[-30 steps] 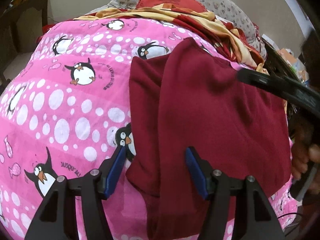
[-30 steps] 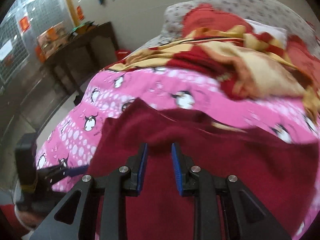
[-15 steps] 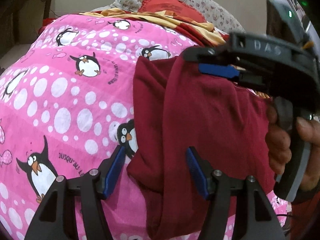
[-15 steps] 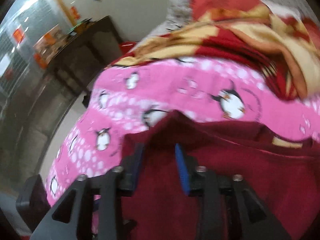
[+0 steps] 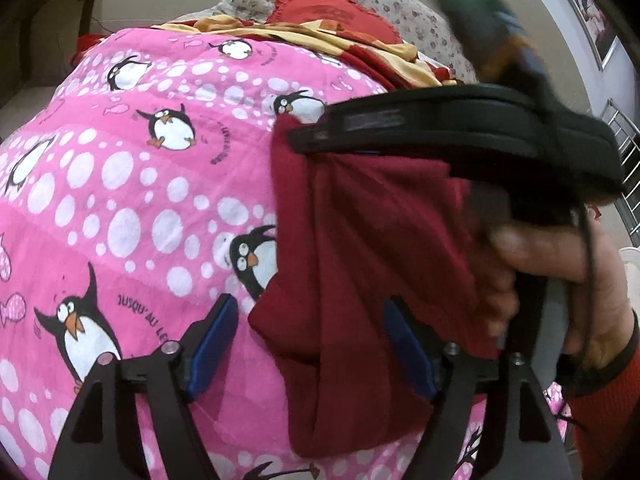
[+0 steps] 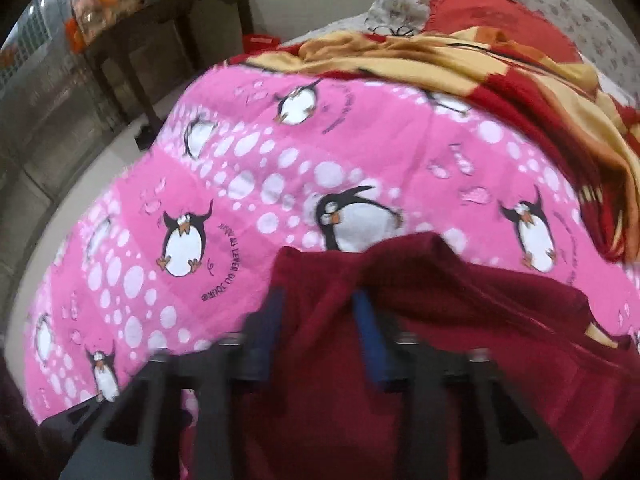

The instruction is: Fold small clothes

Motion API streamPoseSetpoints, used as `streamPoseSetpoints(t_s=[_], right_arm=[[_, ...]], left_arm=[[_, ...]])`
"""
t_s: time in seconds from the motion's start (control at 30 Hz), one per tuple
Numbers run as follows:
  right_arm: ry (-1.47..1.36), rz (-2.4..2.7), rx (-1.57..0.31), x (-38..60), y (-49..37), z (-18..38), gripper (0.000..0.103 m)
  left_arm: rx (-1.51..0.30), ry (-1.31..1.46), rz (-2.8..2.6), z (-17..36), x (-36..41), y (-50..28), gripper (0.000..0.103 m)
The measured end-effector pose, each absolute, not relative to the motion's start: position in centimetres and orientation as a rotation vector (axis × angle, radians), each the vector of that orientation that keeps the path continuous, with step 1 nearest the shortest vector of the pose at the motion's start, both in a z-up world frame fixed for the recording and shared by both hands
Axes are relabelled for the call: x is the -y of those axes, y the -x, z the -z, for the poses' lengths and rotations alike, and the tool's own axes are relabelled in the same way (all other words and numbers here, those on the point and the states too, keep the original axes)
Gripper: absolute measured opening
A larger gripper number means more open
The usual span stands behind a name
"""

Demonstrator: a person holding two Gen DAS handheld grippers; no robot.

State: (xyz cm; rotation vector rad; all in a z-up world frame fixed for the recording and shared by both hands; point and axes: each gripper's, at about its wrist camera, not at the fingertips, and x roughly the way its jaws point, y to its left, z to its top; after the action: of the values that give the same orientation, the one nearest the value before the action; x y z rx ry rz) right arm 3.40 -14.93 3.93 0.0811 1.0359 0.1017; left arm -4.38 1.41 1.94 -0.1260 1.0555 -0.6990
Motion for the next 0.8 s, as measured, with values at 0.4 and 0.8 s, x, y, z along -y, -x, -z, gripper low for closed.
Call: streamPoseSetpoints(t_s=[0.4,0.8], right_arm=[[-0.355,-0.194,-0.975,20.3,-0.6,-7.3,0.027],[-0.303,-0.171,-1.09,17.6,-2.9,-6.7,0.071]], left_arm=[[-1.007,0.218,0.739,-3.5,-0.6,2.8,0.029],[-0.931,0.111,0.79,-6.7,2.3,5.0,0.028]])
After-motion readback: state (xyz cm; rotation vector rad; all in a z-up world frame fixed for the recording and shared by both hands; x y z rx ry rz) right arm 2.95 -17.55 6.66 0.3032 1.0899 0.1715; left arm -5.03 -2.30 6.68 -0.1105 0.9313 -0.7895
